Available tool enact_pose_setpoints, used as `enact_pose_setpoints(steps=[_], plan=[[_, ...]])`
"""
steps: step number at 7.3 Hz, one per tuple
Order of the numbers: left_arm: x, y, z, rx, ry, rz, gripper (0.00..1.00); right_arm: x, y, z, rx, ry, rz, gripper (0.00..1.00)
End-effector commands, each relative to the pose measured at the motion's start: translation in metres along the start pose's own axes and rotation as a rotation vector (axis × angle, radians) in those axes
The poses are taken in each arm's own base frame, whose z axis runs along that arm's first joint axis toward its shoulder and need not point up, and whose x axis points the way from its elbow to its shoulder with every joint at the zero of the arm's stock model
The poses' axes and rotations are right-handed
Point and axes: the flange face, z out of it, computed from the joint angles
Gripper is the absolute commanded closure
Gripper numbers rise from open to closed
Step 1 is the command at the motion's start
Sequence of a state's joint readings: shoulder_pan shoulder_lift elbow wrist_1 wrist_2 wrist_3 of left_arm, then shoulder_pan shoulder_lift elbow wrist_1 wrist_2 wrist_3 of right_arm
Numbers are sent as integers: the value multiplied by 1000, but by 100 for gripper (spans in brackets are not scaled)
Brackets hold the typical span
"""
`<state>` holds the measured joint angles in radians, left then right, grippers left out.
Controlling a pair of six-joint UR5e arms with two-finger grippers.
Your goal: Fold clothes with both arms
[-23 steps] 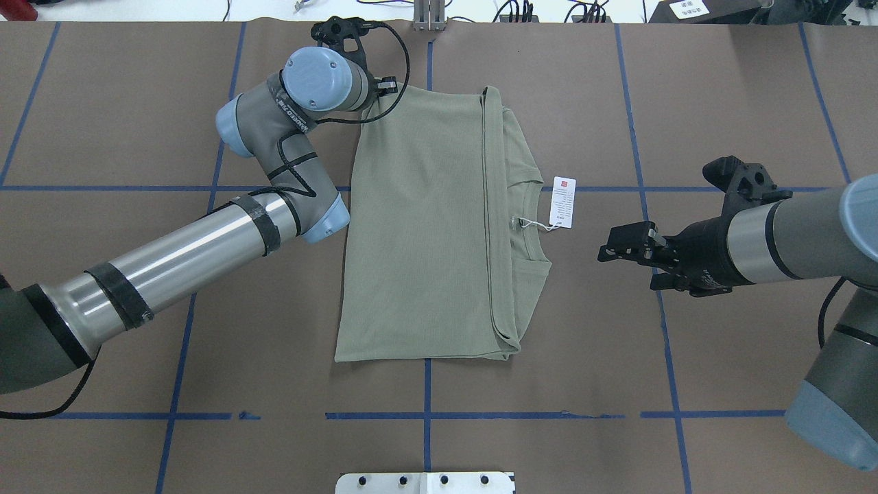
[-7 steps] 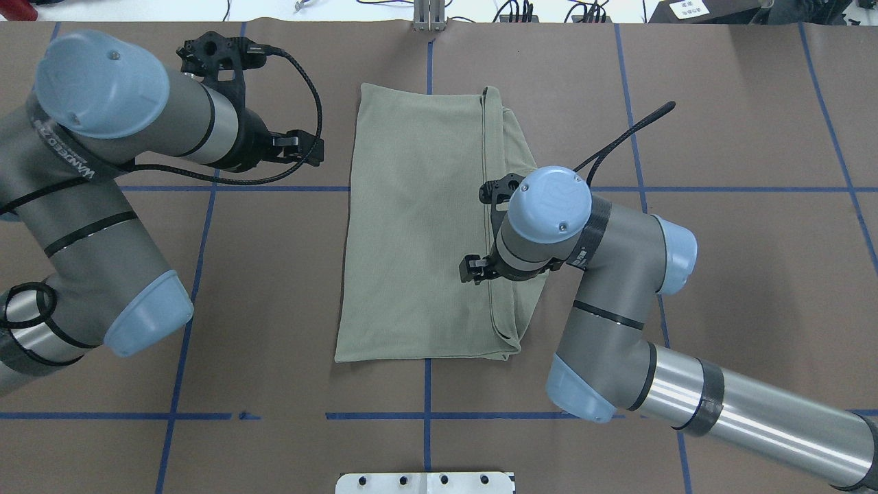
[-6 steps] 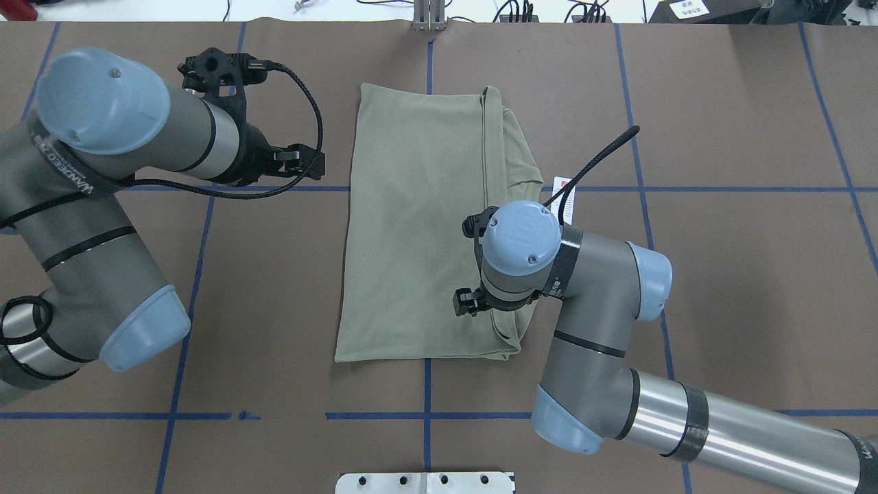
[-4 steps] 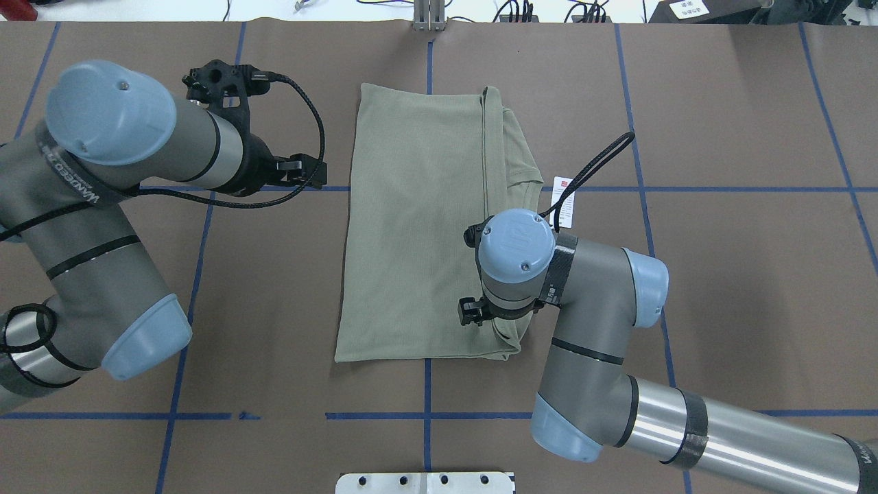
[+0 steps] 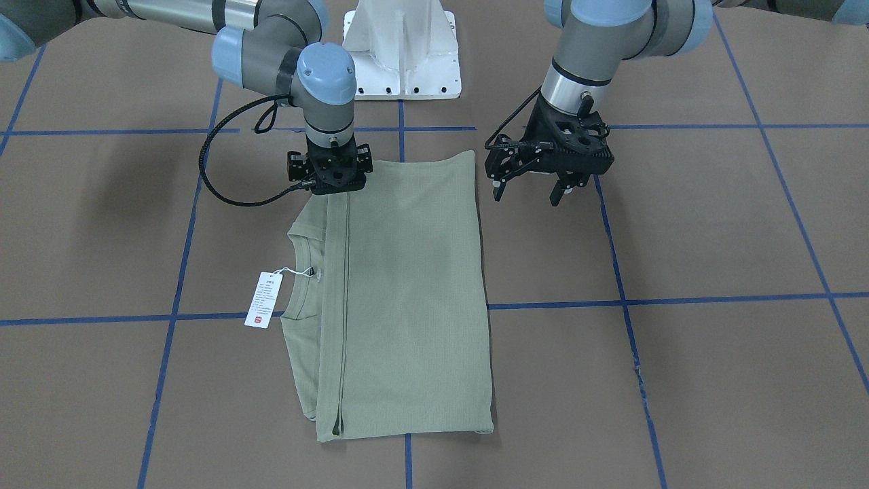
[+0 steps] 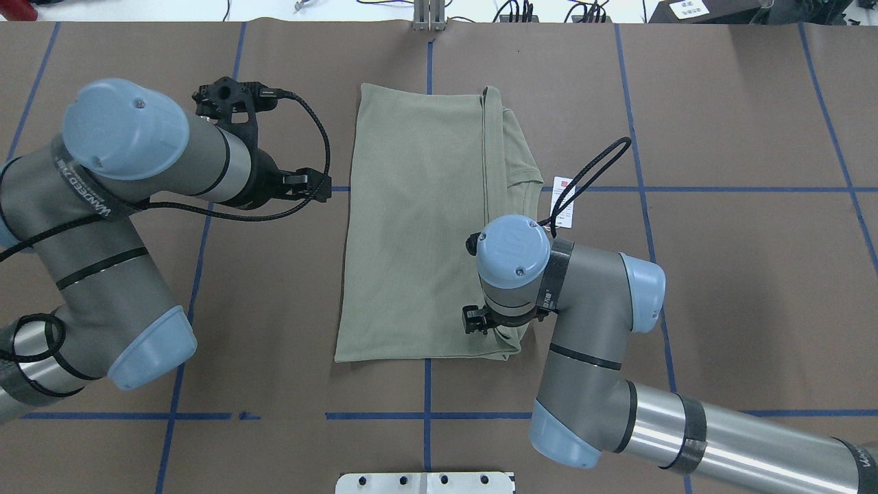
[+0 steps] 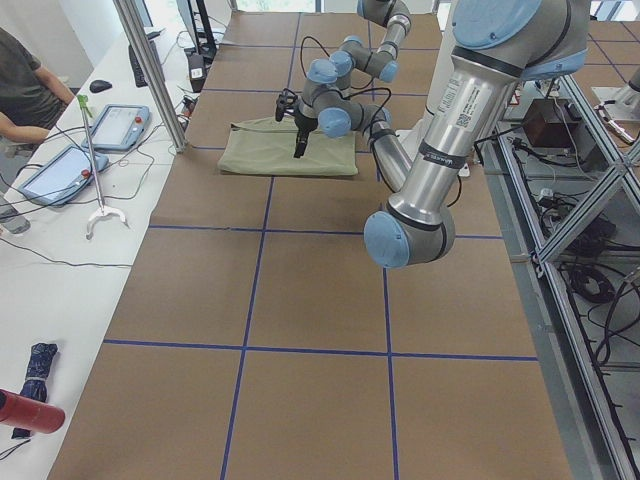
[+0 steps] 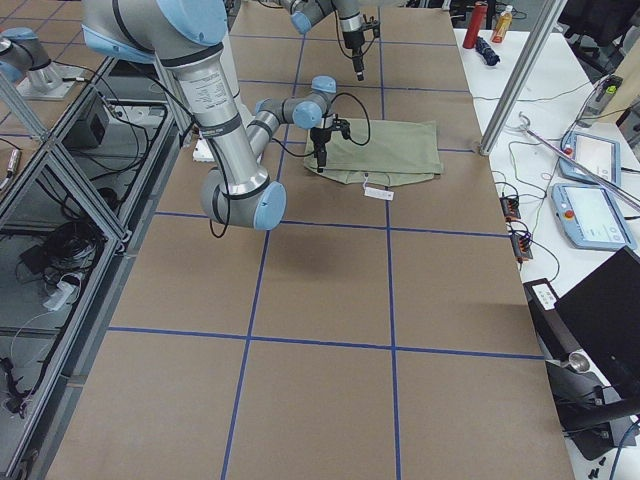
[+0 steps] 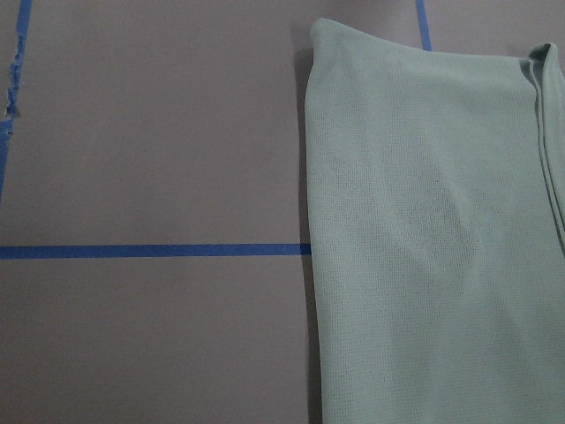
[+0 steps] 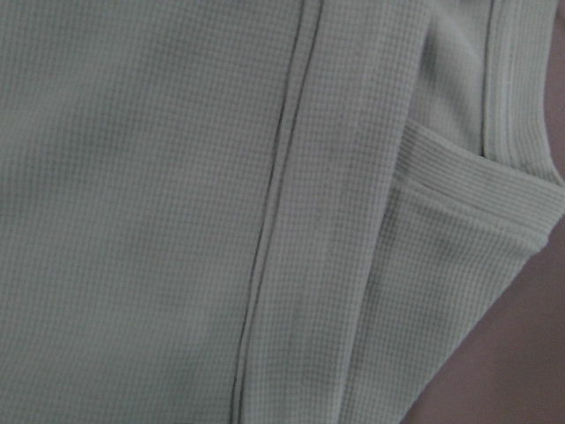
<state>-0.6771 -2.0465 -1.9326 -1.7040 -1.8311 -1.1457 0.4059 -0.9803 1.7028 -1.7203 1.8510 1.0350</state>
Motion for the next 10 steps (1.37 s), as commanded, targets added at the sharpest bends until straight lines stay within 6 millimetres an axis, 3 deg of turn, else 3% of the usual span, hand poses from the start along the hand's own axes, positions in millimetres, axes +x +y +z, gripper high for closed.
enact_pose_setpoints(steps=[1, 3, 5, 7, 10], plan=[[0, 0, 1, -1, -1, 0, 0, 2, 3, 4, -6, 5, -2, 0], [0, 0, 1, -1, -1, -8, 0, 7, 4, 10, -16, 18, 2, 0], [0, 1, 2, -3, -2, -7, 0, 9, 9, 1, -28, 35, 2, 0], [3, 6, 6, -12, 0, -8, 0, 25, 16, 5, -40, 60, -8, 0], [7, 13, 10, -22, 2, -12, 0, 26, 15, 4, -38, 57, -7, 0]])
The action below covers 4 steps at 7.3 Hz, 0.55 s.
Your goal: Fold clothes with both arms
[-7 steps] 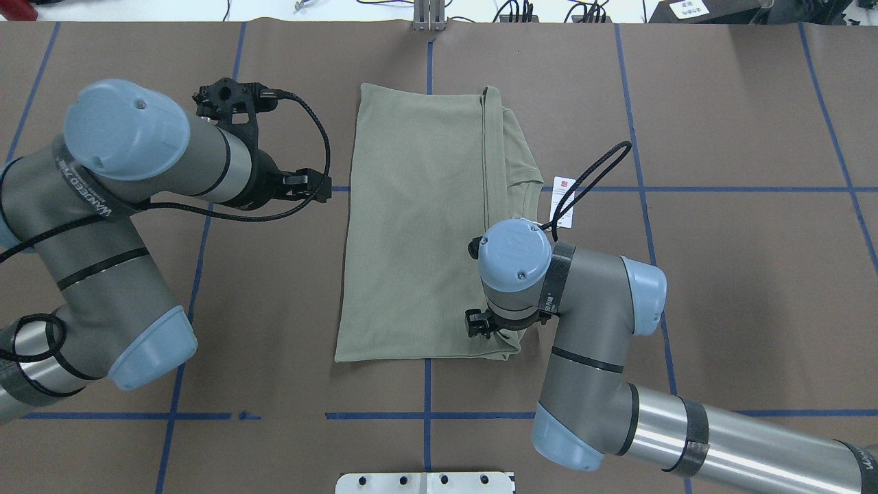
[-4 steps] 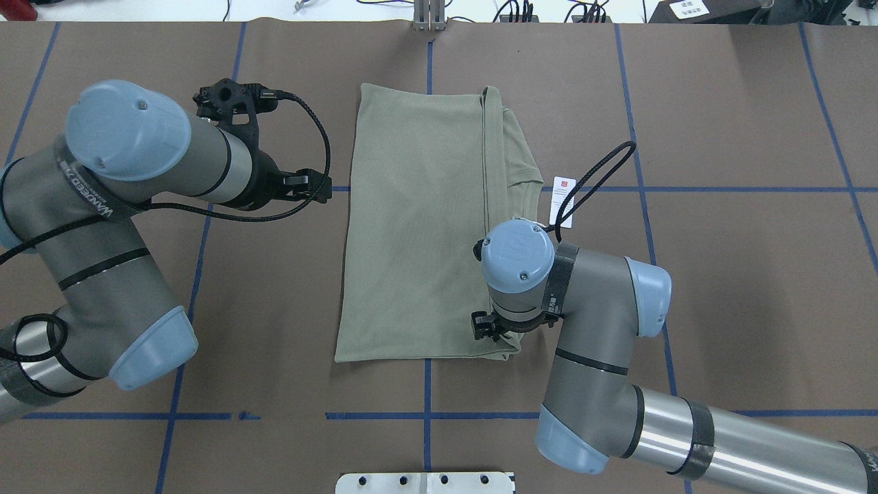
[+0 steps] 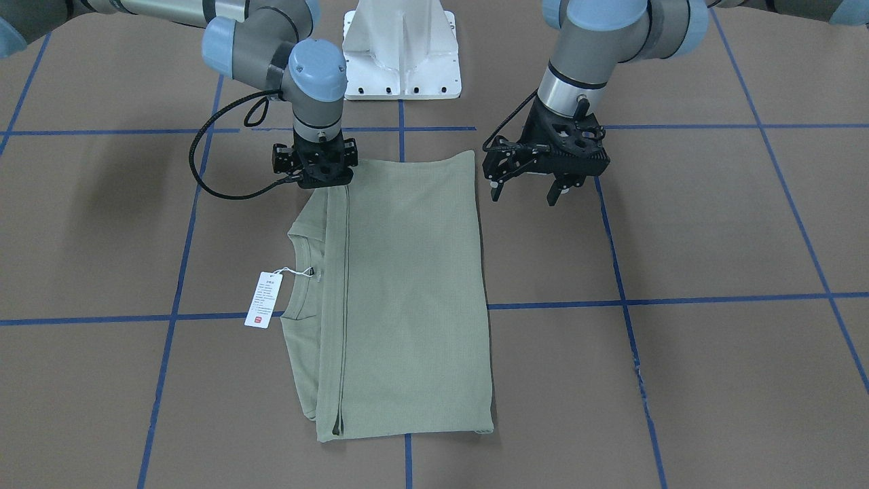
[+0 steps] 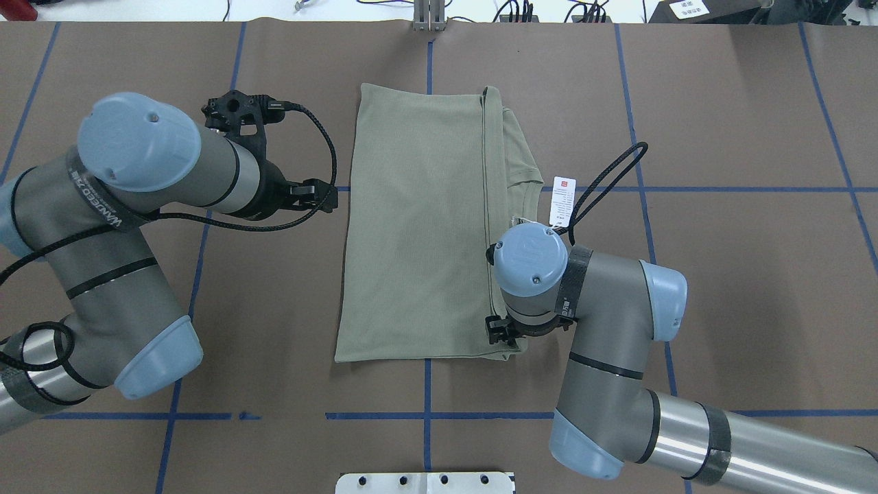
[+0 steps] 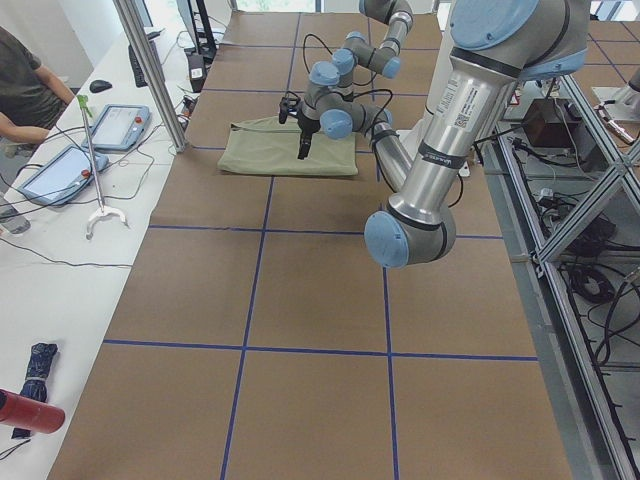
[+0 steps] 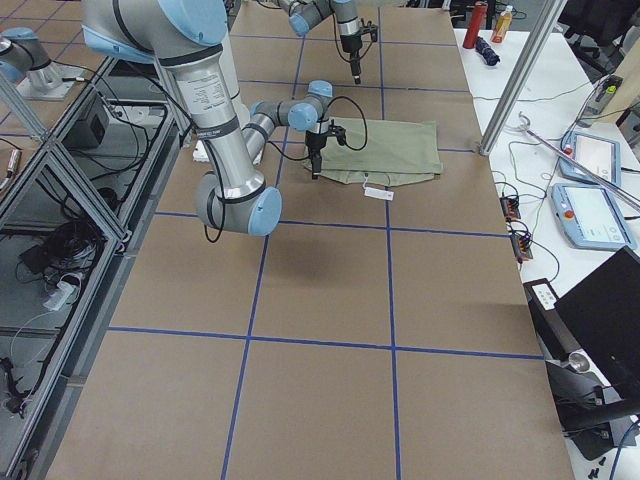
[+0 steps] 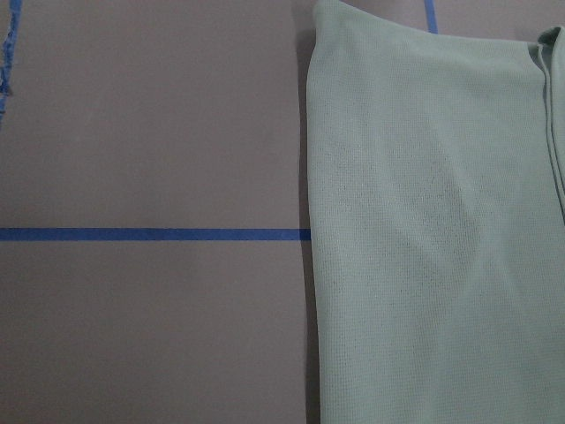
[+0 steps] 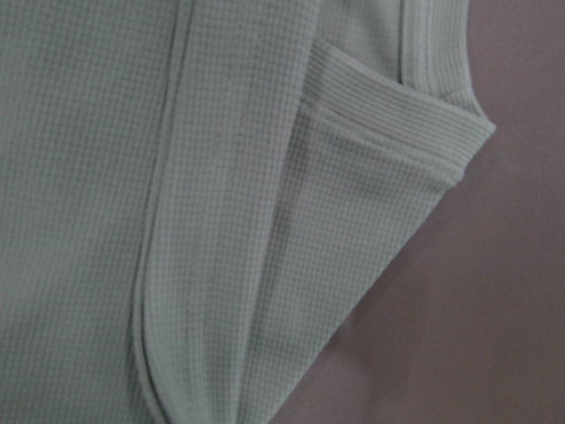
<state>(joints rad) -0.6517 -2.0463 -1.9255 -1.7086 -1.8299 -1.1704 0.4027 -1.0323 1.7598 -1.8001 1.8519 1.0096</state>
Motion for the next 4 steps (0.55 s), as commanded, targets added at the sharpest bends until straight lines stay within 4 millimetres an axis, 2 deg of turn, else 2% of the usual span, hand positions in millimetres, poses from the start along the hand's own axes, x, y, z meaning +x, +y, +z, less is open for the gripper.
enact_pose_setpoints(steps=[1, 2, 3, 4], plan=[[2, 2, 1, -2, 2, 1, 0, 4, 0, -2, 5, -4, 2, 0], [3, 3, 2, -4, 3, 3, 0, 21, 3, 1, 6, 6, 12, 0], [7, 3, 0, -3, 9, 6, 0, 40, 5, 13, 3, 32, 25, 0], [9, 3, -1, -3, 13, 6, 0, 44, 2, 13, 4, 35, 32, 0]])
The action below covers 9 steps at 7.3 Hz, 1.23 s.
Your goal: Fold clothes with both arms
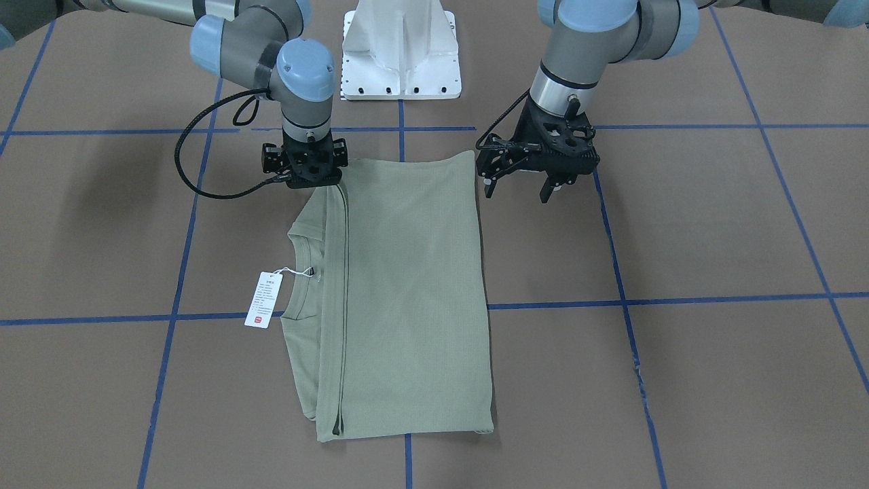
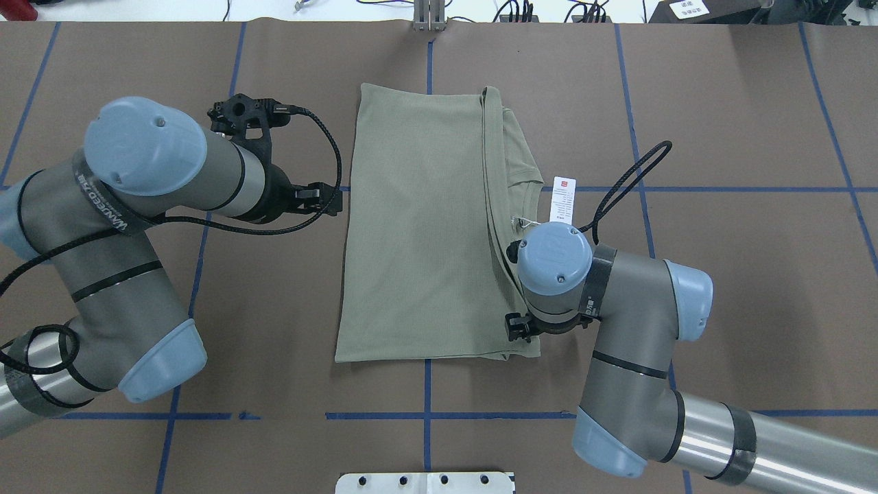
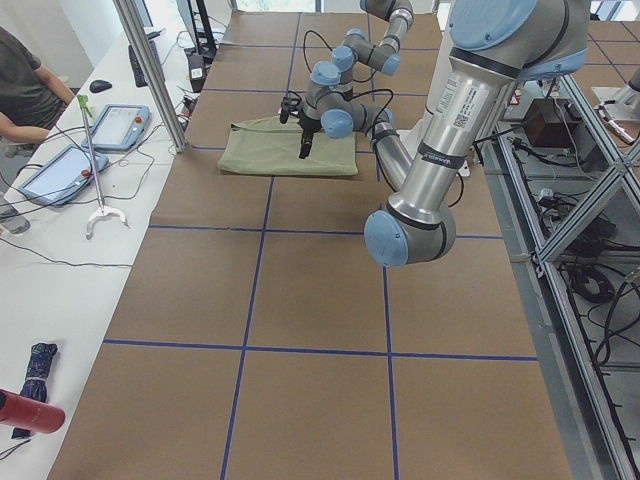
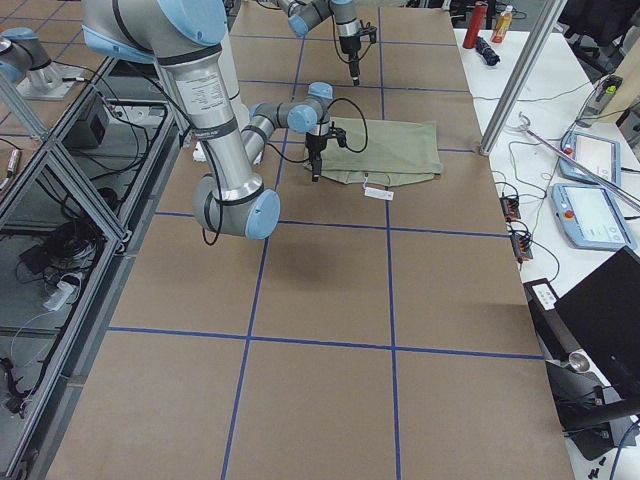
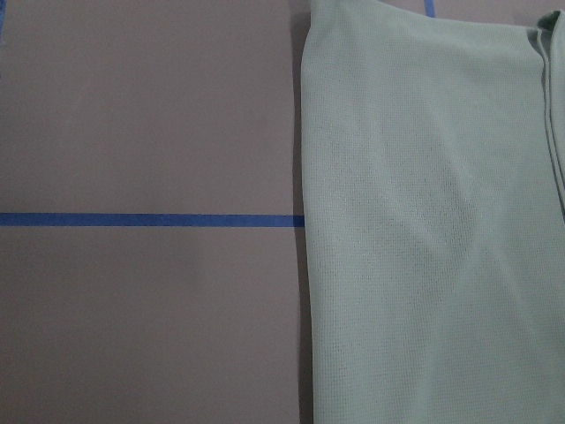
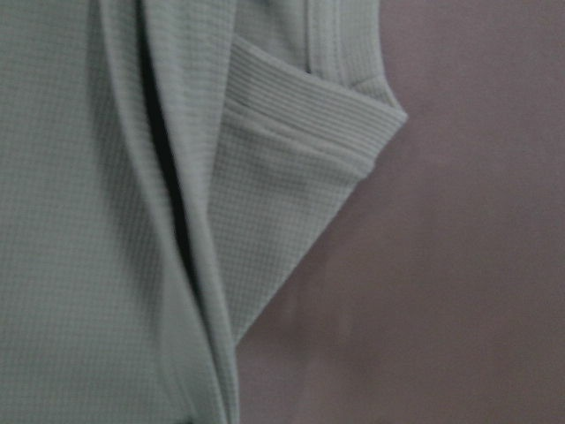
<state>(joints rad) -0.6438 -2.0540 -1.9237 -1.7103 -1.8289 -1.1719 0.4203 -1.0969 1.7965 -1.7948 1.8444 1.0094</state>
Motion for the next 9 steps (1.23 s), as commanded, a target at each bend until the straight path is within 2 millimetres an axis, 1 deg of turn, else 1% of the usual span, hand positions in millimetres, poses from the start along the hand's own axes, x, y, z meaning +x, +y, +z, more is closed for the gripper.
enact_pose_setpoints(steps=[1, 2, 4, 5, 6, 7, 8, 9], plan=[[2, 0, -1, 1, 3, 1, 0, 15, -7, -3, 1, -3, 20, 0], [2, 0, -1, 1, 3, 3, 0, 14, -8, -22, 24, -31, 18, 0], [0, 1, 1, -3, -1, 5, 0, 14, -22, -46, 52, -64, 24, 0], [-1, 0, 0, -1, -1, 7, 0, 12, -33, -58, 77, -69, -12, 0], [-1, 1, 0, -1, 2, 12, 0, 19, -45, -66, 101, -71, -33, 0], [-2, 1, 0, 0, 3, 11, 0, 12, -66, -72, 114, -66, -27, 0], [-2, 1, 0, 0, 3, 13, 0, -3, -91, -64, 113, -53, -33, 0], [-3, 0, 0, 1, 1, 15, 0, -8, -115, -47, 142, -80, -38, 0]])
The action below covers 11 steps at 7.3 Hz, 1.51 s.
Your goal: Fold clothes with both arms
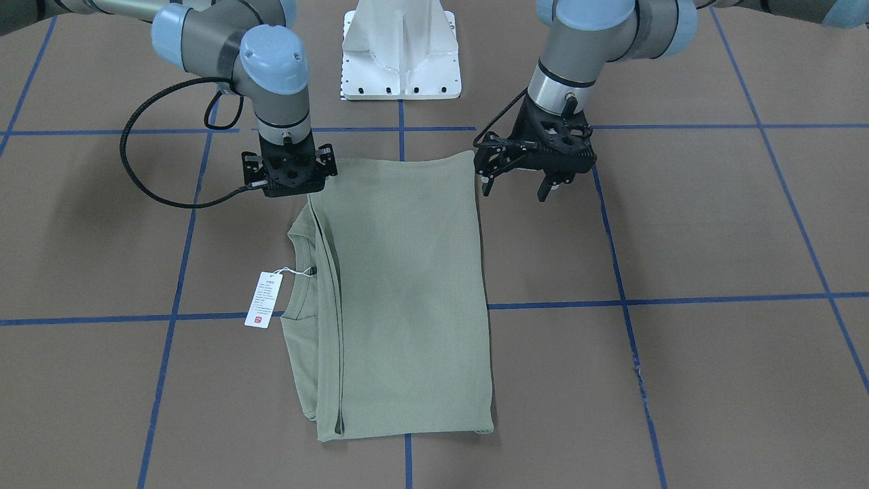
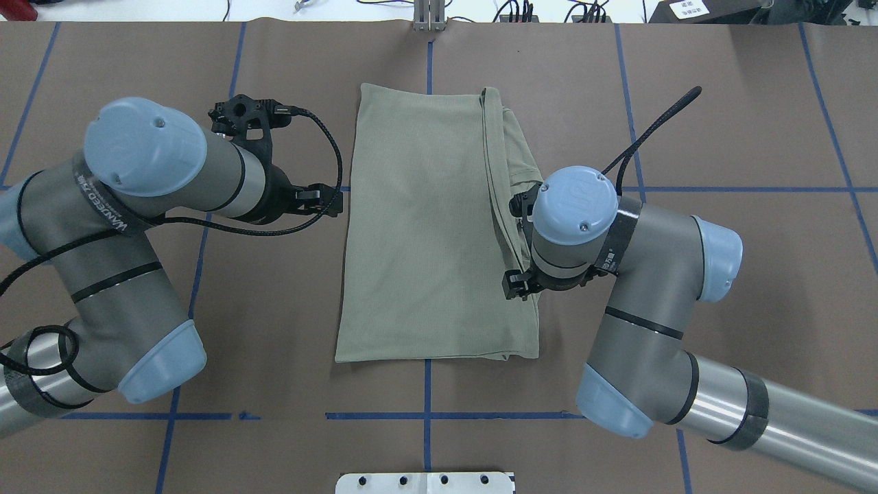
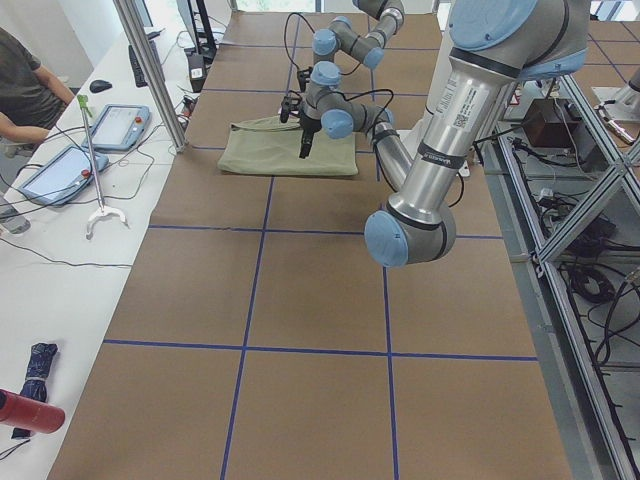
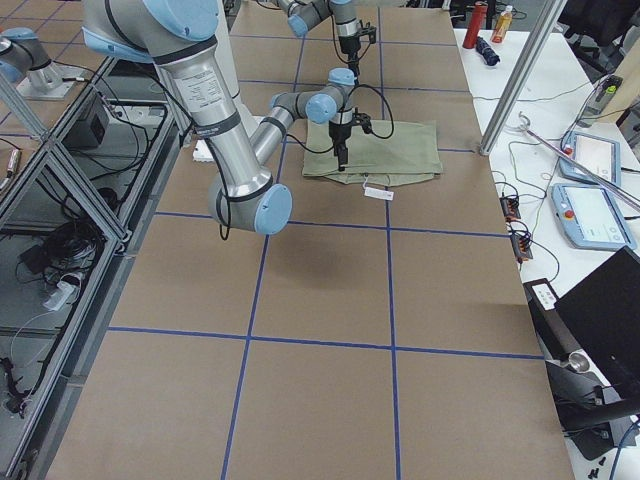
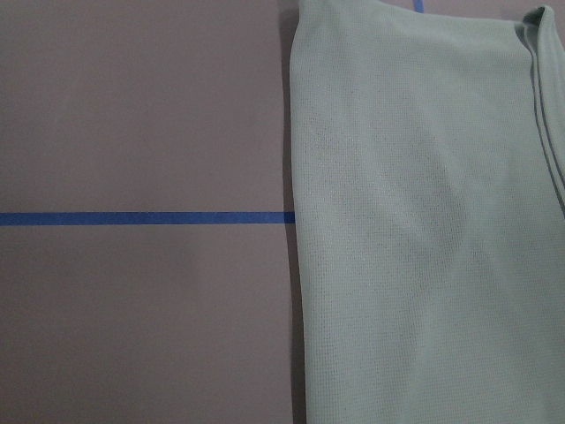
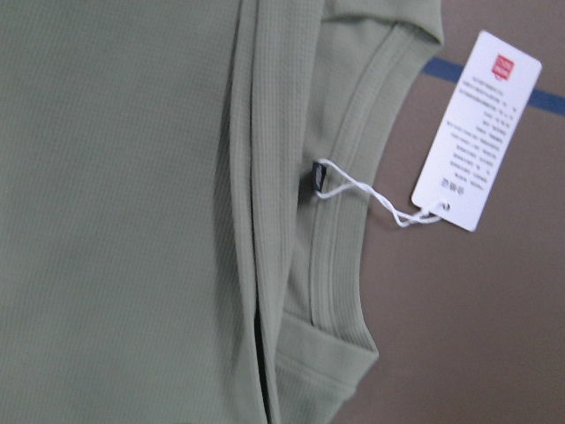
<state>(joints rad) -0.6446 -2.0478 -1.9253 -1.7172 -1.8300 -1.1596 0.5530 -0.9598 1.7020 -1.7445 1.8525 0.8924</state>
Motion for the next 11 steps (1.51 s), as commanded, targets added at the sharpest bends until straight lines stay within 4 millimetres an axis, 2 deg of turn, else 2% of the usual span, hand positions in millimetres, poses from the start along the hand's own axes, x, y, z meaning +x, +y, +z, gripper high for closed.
enact_pose_setpoints(steps=[1, 3, 4, 11], plan=[[-1, 0, 1, 0, -2, 3, 0, -1, -41, 36, 46, -30, -4, 0], [-1, 0, 1, -1, -1, 3, 0, 10, -54, 34, 55, -28, 10, 0], [-1, 0, 1, 0, 1, 3, 0, 12, -55, 42, 46, -16, -2, 0], [-2, 0, 5, -3, -6, 3, 0, 16, -56, 49, 31, -7, 4, 0]])
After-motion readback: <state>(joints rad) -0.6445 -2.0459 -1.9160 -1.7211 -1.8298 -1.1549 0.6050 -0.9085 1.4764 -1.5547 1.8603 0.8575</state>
